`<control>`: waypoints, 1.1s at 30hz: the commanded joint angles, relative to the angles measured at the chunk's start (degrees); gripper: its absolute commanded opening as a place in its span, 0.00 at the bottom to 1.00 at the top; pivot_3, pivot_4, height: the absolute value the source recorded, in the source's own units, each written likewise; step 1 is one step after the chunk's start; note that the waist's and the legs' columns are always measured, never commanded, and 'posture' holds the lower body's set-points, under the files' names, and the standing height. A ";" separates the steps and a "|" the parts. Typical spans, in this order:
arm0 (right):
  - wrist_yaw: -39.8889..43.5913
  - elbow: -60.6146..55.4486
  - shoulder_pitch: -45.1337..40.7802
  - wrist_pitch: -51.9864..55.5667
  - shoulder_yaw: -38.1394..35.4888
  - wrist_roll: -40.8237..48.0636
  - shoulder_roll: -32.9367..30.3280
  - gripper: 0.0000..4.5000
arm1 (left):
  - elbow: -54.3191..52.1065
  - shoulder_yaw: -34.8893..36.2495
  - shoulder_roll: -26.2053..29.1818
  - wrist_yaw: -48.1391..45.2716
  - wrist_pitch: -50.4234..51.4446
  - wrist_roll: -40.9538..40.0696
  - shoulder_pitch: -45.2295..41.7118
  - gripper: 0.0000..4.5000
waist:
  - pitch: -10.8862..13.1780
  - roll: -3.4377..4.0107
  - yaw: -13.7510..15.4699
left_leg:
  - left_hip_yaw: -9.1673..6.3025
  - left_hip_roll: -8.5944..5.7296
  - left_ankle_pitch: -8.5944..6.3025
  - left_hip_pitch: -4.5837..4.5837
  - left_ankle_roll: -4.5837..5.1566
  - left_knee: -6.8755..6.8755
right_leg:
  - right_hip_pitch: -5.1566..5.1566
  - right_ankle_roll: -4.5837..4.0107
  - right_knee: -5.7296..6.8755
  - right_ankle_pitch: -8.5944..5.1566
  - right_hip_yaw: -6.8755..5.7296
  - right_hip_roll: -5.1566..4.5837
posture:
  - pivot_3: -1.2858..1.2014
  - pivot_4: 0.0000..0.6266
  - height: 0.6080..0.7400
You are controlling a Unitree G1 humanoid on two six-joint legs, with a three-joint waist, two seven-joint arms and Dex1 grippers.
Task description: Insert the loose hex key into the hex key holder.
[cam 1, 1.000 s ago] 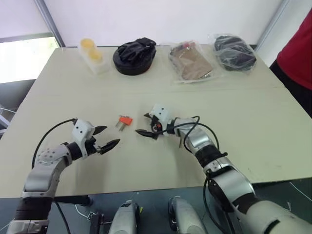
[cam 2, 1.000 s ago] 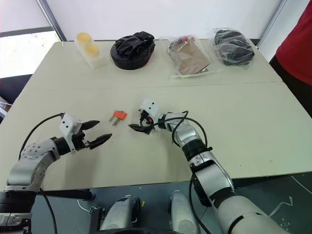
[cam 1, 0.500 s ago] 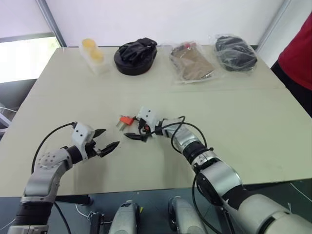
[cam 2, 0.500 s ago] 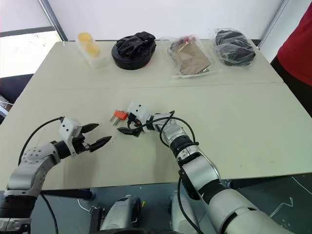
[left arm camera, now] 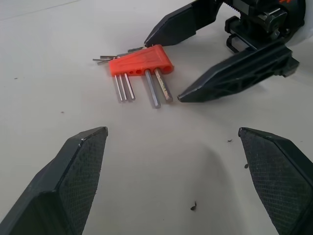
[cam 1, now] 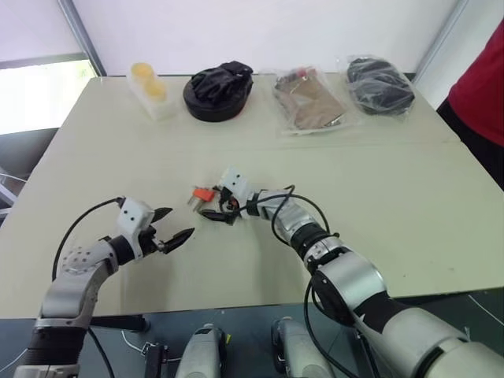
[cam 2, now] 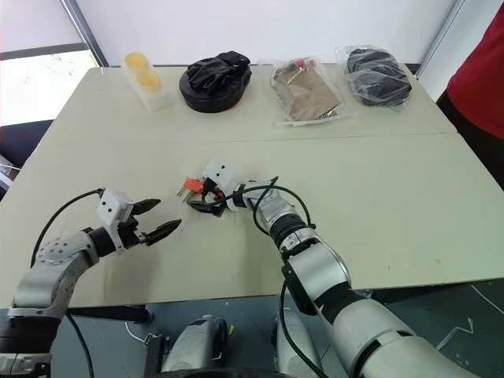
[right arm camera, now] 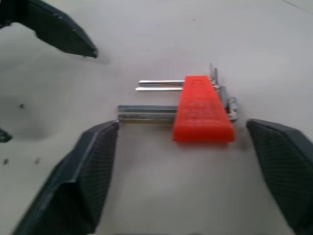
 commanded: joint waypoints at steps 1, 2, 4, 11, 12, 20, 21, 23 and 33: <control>-0.30 1.24 -1.22 -0.96 -0.44 -0.95 0.78 0.57 | -1.73 0.71 0.01 0.32 -1.08 0.29 0.60 1.00 | 0.00 0.00 -0.01 | 0.00 0.00 0.00 -0.01 0.00 -0.01 | -0.01 0.00 -0.01 0.00 0.00 0.00 | 0.52 0.24 1.00; -0.40 1.40 -1.28 -1.16 -0.45 -1.20 0.83 0.47 | -1.79 0.78 0.03 0.39 -1.11 0.26 0.76 1.00 | 0.00 0.00 -0.01 | 0.00 0.00 0.00 -0.01 0.00 -0.03 | -0.01 0.00 -0.02 0.00 0.00 -0.01 | 0.52 0.24 1.00; -0.53 1.66 -1.37 -1.49 -0.47 -1.67 0.87 0.23 | -1.73 0.89 0.11 0.50 -1.22 0.21 0.93 1.00 | 0.00 0.00 -0.09 | 0.01 0.00 0.00 -0.02 0.00 -0.07 | -0.04 0.00 -0.04 0.00 0.00 -0.02 | 0.52 0.24 1.00; 0.60 0.03 -0.81 -4.42 0.42 -3.24 -0.42 0.22 | -0.12 0.93 0.09 0.49 -1.84 0.27 0.16 1.00 | 0.00 0.00 -0.09 | 0.01 0.00 0.00 -0.02 0.00 -0.08 | -0.06 0.00 -0.03 0.00 0.01 -0.02 | 0.52 0.24 1.00; 0.82 -0.53 -0.76 -5.68 0.95 -3.89 -1.00 0.22 | 0.65 0.92 0.08 0.20 -1.95 0.15 -0.47 1.00 | 0.00 0.01 -0.08 | 0.01 0.00 0.00 -0.03 -0.01 -0.08 | -0.06 0.00 -0.04 0.00 0.01 -0.02 | 0.52 0.24 1.00; 0.82 -9.24 -2.78 -23.42 5.92 -10.65 -9.42 0.22 | 9.65 0.37 -0.06 -6.37 0.54 -3.92 -12.26 1.00 | 0.02 0.02 0.25 | 0.02 -0.12 0.02 -0.12 -0.02 0.04 | -0.08 0.02 -0.02 0.01 -0.04 -0.04 | 0.52 0.24 1.00; 0.14 -11.09 -3.45 -26.82 6.53 -11.83 -11.22 0.22 | 11.42 0.11 -0.13 -7.13 2.08 -4.47 -15.01 1.00 | 0.01 0.00 0.15 | 0.03 -0.16 0.02 -0.13 -0.02 0.05 | -0.08 0.02 -0.02 0.01 -0.04 -0.03 | 0.52 0.24 1.00; -2.00 -13.91 -4.97 -33.73 7.87 -15.03 -14.98 0.22 | 14.73 -0.19 -0.45 -9.55 5.93 -6.45 -20.50 1.00 | 0.03 0.00 0.11 | 0.05 -0.20 0.02 -0.12 -0.02 0.06 | -0.06 0.05 -0.02 0.02 -0.04 0.11 | 0.52 0.24 1.00; -12.70 -17.15 -10.11 -50.83 12.02 -26.01 -25.57 0.22 | 36.00 -0.05 -7.03 -21.16 12.72 -10.76 -41.64 1.00 | 0.07 -0.05 0.02 | 0.17 -0.17 0.05 -0.11 -0.01 0.08 | -0.04 0.11 0.01 0.03 0.00 0.62 | 0.52 0.24 1.00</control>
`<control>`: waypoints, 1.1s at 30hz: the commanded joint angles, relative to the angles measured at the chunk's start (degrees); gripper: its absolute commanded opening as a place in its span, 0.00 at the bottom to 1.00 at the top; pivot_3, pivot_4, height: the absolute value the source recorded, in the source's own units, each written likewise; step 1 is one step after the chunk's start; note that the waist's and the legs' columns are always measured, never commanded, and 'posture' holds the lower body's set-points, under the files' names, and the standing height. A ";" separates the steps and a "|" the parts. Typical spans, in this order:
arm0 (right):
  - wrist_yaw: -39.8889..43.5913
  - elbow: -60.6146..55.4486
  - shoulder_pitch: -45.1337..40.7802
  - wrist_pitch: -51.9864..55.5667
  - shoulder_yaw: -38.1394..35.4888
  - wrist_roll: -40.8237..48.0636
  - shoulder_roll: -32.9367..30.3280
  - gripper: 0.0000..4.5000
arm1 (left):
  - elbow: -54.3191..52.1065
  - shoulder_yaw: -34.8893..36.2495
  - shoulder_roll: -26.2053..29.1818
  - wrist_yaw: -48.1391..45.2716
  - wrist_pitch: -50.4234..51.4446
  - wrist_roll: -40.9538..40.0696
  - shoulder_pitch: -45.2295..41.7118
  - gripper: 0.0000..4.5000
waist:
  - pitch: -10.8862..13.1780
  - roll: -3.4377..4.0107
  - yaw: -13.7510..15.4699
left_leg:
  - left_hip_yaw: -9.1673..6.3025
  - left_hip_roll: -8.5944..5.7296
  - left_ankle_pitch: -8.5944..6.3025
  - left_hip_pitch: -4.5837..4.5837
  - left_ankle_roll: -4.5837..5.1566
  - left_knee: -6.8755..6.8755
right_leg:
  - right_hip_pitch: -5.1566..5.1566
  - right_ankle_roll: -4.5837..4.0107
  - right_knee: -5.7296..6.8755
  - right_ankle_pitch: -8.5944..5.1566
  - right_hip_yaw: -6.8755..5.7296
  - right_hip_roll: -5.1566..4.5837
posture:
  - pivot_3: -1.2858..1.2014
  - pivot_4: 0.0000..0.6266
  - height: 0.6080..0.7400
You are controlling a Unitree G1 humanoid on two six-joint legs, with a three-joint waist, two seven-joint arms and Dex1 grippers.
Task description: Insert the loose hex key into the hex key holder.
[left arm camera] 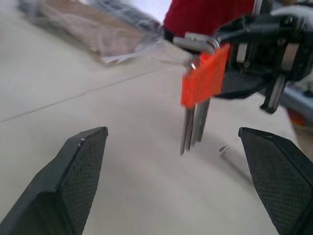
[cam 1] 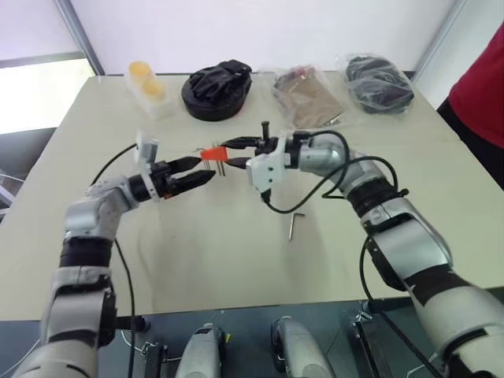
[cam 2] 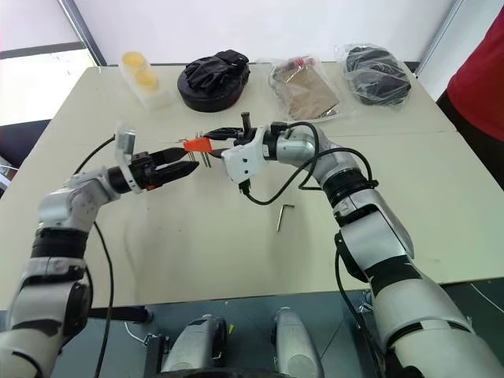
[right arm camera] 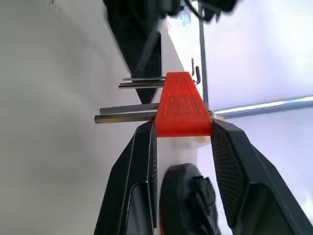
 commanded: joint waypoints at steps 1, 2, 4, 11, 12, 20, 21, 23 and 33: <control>-2.17 -2.41 -1.90 -2.62 0.10 -0.70 -1.13 0.22 | 6.59 0.30 -2.36 -3.03 -1.44 0.01 -5.48 1.00 | 0.00 0.00 -0.03 | 0.00 0.03 0.00 0.01 0.00 0.02 | 0.01 -0.01 0.05 0.00 0.01 0.03 | 0.52 0.24 1.00; -2.32 -2.47 -1.89 -2.66 0.21 -0.76 -1.37 0.22 | 8.20 0.07 -2.96 -4.18 -1.71 0.30 -6.84 1.00 | 0.01 -0.01 -0.08 | 0.00 0.03 0.00 0.01 0.00 0.03 | 0.00 -0.01 0.06 0.00 0.02 0.04 | 0.52 0.24 1.00; -2.49 -2.51 -1.87 -2.69 0.36 -0.78 -1.68 0.22 | 10.68 -0.10 -3.73 -5.77 -2.35 1.00 -8.73 1.00 | 0.01 -0.01 -0.07 | 0.01 0.04 0.01 0.00 0.00 0.06 | -0.01 -0.01 0.09 0.00 0.04 0.06 | 0.52 0.24 1.00; -3.50 -2.31 -1.32 -1.44 0.53 -1.10 -2.17 0.22 | 17.56 -0.61 -5.60 -8.96 -5.63 4.22 -13.08 0.88 | 0.02 -0.01 0.05 | 0.02 0.04 0.01 0.00 -0.01 0.09 | 0.00 -0.01 0.10 0.00 0.05 0.06 | 0.52 0.24 1.00; -3.59 -2.34 -1.23 -1.31 0.58 -1.12 -2.17 0.22 | 18.06 -0.54 -5.71 -9.27 -5.84 4.51 -13.38 0.80 | 0.02 -0.01 0.06 | 0.01 0.04 0.01 0.00 -0.01 0.09 | 0.00 -0.01 0.10 0.00 0.06 0.06 | 0.52 0.24 1.00; -4.33 -3.71 -0.11 -0.10 0.78 -1.36 -1.63 0.22 | 19.05 0.08 -6.15 -10.38 -6.21 5.45 -14.24 0.00 | 0.02 -0.01 0.03 | 0.01 0.04 0.02 0.00 -0.01 0.10 | 0.00 -0.01 0.14 0.00 0.07 0.07 | 0.52 0.24 1.00; -4.32 -3.81 0.04 0.00 0.80 -1.27 -1.55 0.22 | 19.22 0.30 -6.16 -10.30 -6.27 5.47 -14.40 0.00 | 0.02 -0.01 0.02 | 0.02 0.04 0.02 0.01 -0.01 0.10 | 0.00 -0.01 0.15 0.00 0.08 0.07 | 0.52 0.24 1.00; -4.29 -3.90 0.29 0.13 0.83 -1.16 -1.48 0.22 | 19.35 0.51 -6.16 -10.13 -6.47 5.56 -14.53 0.00 | 0.02 -0.01 0.04 | 0.00 0.04 0.02 0.01 -0.01 0.11 | -0.01 -0.01 0.17 0.00 0.08 0.08 | 0.52 0.24 1.00; -4.43 -3.47 1.40 1.67 0.50 -0.17 -0.91 0.22 | 18.60 1.12 -5.85 -8.86 -6.63 6.07 -14.63 0.00 | 0.02 -0.01 0.04 | -0.01 0.04 0.02 0.01 -0.01 0.21 | -0.01 -0.01 0.29 0.00 0.08 0.08 | 0.52 0.24 1.00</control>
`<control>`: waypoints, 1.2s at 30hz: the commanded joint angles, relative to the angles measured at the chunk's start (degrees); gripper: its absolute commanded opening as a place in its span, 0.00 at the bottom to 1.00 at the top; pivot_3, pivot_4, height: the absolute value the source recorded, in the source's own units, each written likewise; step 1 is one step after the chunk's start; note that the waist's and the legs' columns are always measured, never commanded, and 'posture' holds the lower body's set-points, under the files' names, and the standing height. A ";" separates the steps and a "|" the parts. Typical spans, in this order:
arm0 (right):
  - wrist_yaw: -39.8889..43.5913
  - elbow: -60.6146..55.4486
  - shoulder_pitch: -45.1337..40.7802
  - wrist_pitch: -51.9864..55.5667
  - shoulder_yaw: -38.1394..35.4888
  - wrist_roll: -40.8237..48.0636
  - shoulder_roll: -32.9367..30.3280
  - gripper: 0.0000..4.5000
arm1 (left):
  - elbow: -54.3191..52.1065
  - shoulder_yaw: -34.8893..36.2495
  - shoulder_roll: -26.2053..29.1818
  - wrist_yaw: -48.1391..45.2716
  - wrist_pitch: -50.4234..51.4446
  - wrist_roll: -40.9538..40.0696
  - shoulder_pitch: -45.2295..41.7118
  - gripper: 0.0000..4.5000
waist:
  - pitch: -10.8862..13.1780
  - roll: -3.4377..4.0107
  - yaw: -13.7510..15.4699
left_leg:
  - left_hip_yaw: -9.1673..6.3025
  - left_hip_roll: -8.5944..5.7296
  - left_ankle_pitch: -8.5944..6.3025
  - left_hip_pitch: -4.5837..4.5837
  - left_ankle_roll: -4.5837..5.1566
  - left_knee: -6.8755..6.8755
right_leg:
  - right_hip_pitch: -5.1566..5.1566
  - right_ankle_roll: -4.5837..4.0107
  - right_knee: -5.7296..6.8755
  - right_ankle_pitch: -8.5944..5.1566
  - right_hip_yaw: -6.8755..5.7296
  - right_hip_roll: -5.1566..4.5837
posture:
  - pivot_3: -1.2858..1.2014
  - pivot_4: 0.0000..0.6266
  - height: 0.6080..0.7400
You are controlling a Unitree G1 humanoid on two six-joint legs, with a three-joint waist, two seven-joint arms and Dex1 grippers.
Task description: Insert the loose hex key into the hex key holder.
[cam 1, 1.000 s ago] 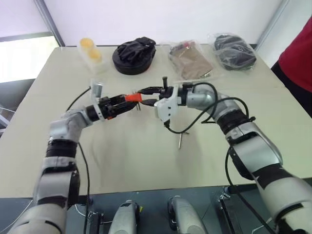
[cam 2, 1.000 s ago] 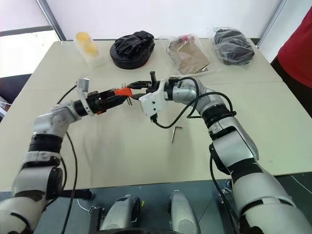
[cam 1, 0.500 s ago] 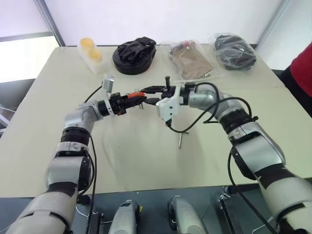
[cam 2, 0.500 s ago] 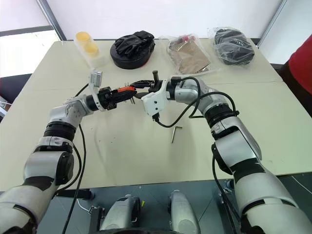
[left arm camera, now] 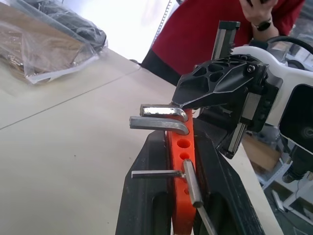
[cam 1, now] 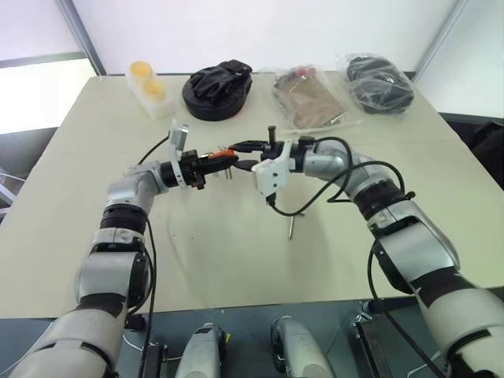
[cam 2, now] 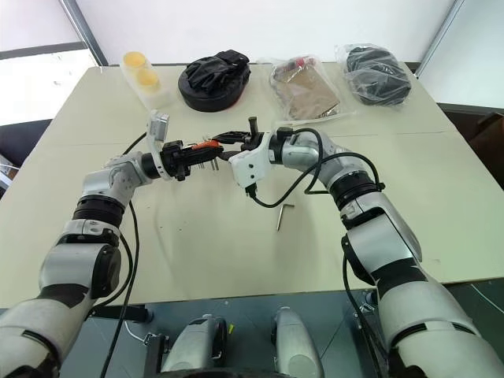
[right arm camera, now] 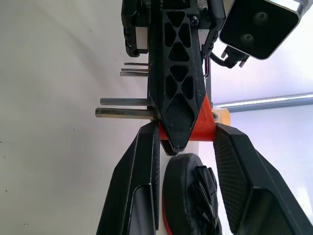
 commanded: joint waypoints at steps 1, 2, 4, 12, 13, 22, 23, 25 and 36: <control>-1.18 -2.52 0.06 -0.62 -0.89 1.74 0.51 0.22 | -0.49 2.57 0.90 2.38 0.29 -0.78 -2.05 0.00 | 0.00 0.00 0.01 | 0.00 0.00 0.00 0.00 0.00 0.01 | 0.00 0.00 0.03 0.00 0.00 0.00 | 0.52 0.24 1.00; -0.54 -2.26 0.32 -0.30 -1.24 2.92 0.78 0.33 | -0.71 2.57 0.88 2.44 0.37 -0.83 -1.95 0.00 | 0.00 0.00 0.01 | -0.01 0.00 0.00 0.00 0.00 0.03 | -0.01 0.00 0.06 0.00 0.00 0.00 | 0.52 0.24 1.00; 0.03 -2.33 0.54 -0.20 -1.17 3.58 0.90 0.56 | -1.08 2.54 0.89 2.50 0.55 -0.86 -1.73 0.00 | 0.00 0.00 -0.05 | -0.01 0.00 0.00 0.01 0.00 0.06 | -0.01 0.00 0.14 -0.01 0.01 0.00 | 0.52 0.24 1.00; 1.96 -2.45 4.21 6.35 -2.32 4.62 -1.88 0.99 | -3.08 0.21 1.92 2.91 -3.15 2.85 1.06 0.00 | 0.00 -0.01 0.19 | -0.03 0.00 0.00 0.01 0.00 0.09 | -0.02 -0.01 0.28 -0.01 0.01 0.00 | 0.52 0.24 1.00; 4.65 -3.64 5.94 9.56 -3.47 7.31 -2.37 0.99 | -3.53 -1.15 2.27 3.18 -6.04 4.94 1.95 0.00 | 0.00 -0.01 0.22 | -0.03 -0.01 0.00 0.01 0.00 0.10 | -0.01 0.00 0.28 -0.01 0.01 0.00 | 0.52 0.24 1.00; 18.71 -59.07 29.92 99.26 -21.08 48.50 -5.75 0.99 | -15.41 -5.54 2.91 6.71 -19.75 11.29 10.89 0.00 | 0.04 0.06 0.73 | -0.19 0.19 0.00 -0.05 0.00 0.15 | -0.07 -0.01 0.33 -0.01 0.04 -0.08 | 0.52 0.24 1.00; 17.36 -63.80 31.47 107.37 -23.18 51.77 -6.24 0.99 | -17.65 -5.77 2.68 7.35 -19.91 11.34 12.40 0.00 | 0.03 0.06 0.77 | -0.21 0.20 0.00 -0.02 0.01 0.15 | -0.07 -0.02 0.32 -0.01 0.05 -0.10 | 0.52 0.24 1.00; 15.19 -71.85 34.56 119.01 -26.59 56.41 -7.23 0.99 | -21.96 -6.24 2.02 8.77 -20.42 11.39 15.94 0.00 | 0.01 0.07 1.19 | -0.21 0.18 -0.01 0.02 0.01 0.15 | -0.04 -0.03 0.28 -0.02 0.05 -0.09 | 0.52 0.24 1.00; 5.09 -81.67 41.60 136.77 -31.94 62.23 -4.83 0.99 | -33.07 -7.65 -3.74 19.73 -21.63 11.85 25.14 0.00 | 0.01 0.05 1.97 | -0.17 0.08 -0.05 -0.03 0.08 0.43 | 0.15 -0.01 0.24 -0.05 -0.09 -0.04 | 0.52 0.24 1.00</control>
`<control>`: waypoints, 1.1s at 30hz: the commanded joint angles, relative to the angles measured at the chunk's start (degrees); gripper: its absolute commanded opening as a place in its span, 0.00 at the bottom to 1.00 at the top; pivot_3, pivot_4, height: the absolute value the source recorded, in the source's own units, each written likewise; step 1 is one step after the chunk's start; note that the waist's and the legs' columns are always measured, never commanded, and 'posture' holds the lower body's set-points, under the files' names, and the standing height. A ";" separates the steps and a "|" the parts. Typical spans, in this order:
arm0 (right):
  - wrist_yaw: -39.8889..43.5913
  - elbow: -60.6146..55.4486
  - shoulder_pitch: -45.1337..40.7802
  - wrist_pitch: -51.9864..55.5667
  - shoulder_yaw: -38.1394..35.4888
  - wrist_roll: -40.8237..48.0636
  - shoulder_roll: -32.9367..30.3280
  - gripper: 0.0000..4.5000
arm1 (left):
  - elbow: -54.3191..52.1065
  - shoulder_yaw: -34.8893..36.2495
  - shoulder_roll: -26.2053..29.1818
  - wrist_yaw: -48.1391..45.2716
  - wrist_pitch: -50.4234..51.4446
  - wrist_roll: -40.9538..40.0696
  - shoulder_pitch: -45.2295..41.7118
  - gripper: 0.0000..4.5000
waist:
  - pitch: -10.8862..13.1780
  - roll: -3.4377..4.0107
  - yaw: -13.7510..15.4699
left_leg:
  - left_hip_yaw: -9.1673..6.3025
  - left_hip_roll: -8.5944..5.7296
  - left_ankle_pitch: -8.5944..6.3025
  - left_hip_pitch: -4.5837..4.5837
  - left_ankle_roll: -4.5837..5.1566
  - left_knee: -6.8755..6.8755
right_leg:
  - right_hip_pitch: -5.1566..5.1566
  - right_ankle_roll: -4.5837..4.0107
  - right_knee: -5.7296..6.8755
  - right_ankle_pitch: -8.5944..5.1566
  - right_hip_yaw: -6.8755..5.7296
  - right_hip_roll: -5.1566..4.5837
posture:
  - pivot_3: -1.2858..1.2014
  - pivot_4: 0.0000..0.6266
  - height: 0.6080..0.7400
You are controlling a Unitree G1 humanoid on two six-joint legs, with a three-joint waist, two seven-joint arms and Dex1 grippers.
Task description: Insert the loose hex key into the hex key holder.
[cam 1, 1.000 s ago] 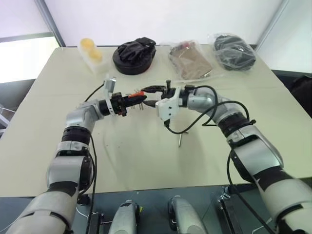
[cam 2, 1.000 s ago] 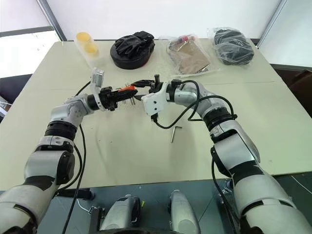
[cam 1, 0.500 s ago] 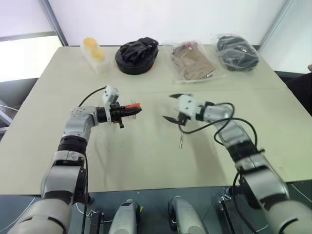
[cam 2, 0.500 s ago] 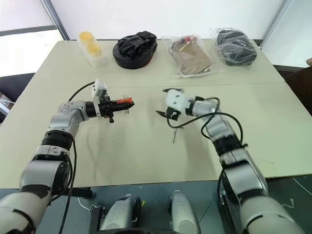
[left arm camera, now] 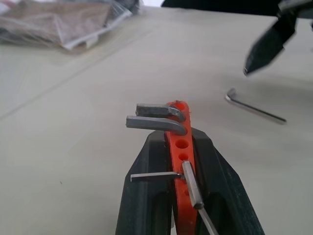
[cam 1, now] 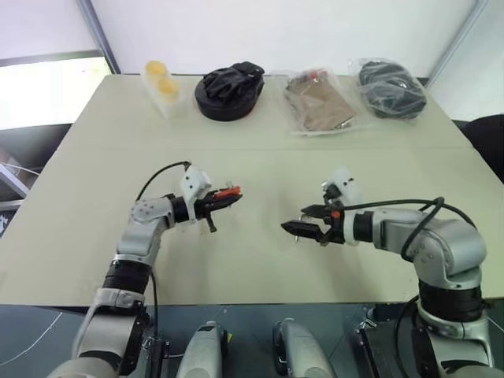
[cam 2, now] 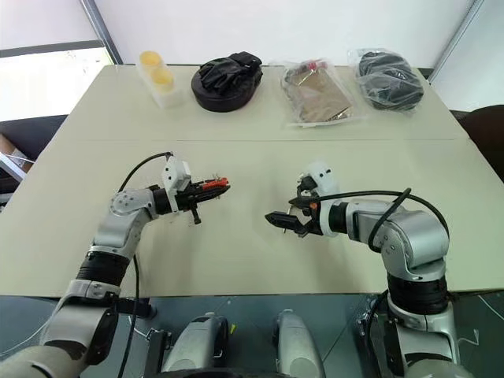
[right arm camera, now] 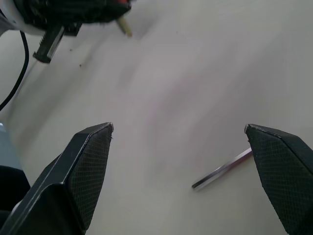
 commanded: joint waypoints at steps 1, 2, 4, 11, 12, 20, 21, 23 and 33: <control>-2.39 -2.63 1.38 0.83 -0.70 1.09 0.48 0.99 | -3.64 -0.13 -0.67 2.28 -0.06 -0.72 0.89 0.00 | 0.00 0.00 -0.14 | 0.00 0.00 0.00 0.02 0.01 0.00 | 0.03 0.00 -0.01 0.00 0.00 0.01 | 0.52 0.24 1.00; -3.08 -2.64 1.95 0.95 -0.56 1.09 0.58 0.99 | -4.22 -0.03 -0.78 2.69 0.51 -0.99 1.36 0.00 | 0.00 0.00 -0.16 | -0.01 0.00 -0.01 0.03 0.01 0.01 | 0.04 0.00 -0.01 0.00 0.00 0.03 | 0.52 0.24 1.00; -4.12 -2.37 2.74 0.84 -0.56 1.18 0.79 0.99 | -5.12 0.02 -0.77 3.16 1.15 -1.28 2.09 0.00 | 0.00 0.00 -0.27 | -0.01 0.00 -0.02 0.03 0.03 0.01 | 0.03 0.01 -0.01 0.00 0.00 0.06 | 0.52 0.24 1.00; -7.01 3.19 3.37 -3.92 1.99 -0.56 3.08 0.99 | -6.18 0.15 -0.56 4.19 1.88 -1.35 3.01 0.00 | 0.00 0.00 -0.28 | -0.01 0.00 -0.03 0.04 0.05 0.05 | 0.06 0.02 -0.01 -0.01 -0.01 0.07 | 0.52 0.24 1.00; -7.82 6.03 2.36 -6.28 3.63 -1.84 4.20 0.99 | -5.73 0.21 -0.67 4.58 1.74 -1.18 2.93 0.00 | -0.01 -0.01 -0.29 | -0.01 0.00 -0.04 0.04 0.06 0.06 | 0.08 0.03 -0.01 -0.01 -0.01 0.07 | 0.52 0.24 1.00; -9.27 19.41 -2.70 -18.52 15.58 -10.88 4.57 0.99 | -6.65 -0.13 -1.45 6.69 1.98 -1.13 4.09 0.00 | -0.04 -0.03 -0.62 | -0.03 0.02 -0.06 0.22 0.11 0.08 | 0.29 0.03 -0.06 -0.02 -0.03 0.12 | 0.52 0.24 1.00; -9.45 20.99 -3.09 -19.30 16.35 -11.75 4.57 0.99 | -6.82 -0.11 -1.60 7.03 2.01 -1.17 4.29 0.00 | -0.05 -0.05 -0.63 | -0.03 0.02 -0.06 0.24 0.11 0.09 | 0.33 0.03 -0.08 -0.02 -0.03 0.11 | 0.52 0.24 1.00; -9.14 23.49 -3.77 -20.53 17.89 -13.09 4.18 0.99 | -7.11 -0.18 -1.91 7.67 1.98 -1.15 4.68 0.00 | -0.11 -0.08 -0.61 | -0.04 0.03 -0.07 0.42 0.11 0.09 | 0.54 0.03 -0.14 -0.02 -0.05 0.11 | 0.52 0.24 1.00; -10.13 31.38 -4.85 -22.27 21.96 -17.91 6.20 0.09 | -7.24 0.20 -3.16 10.82 0.86 -1.07 6.16 0.00 | -0.62 -0.34 -0.66 | -0.09 0.11 -0.09 1.12 0.13 -0.16 | 1.45 -0.19 -0.79 -0.14 -0.15 0.11 | 0.52 0.24 1.00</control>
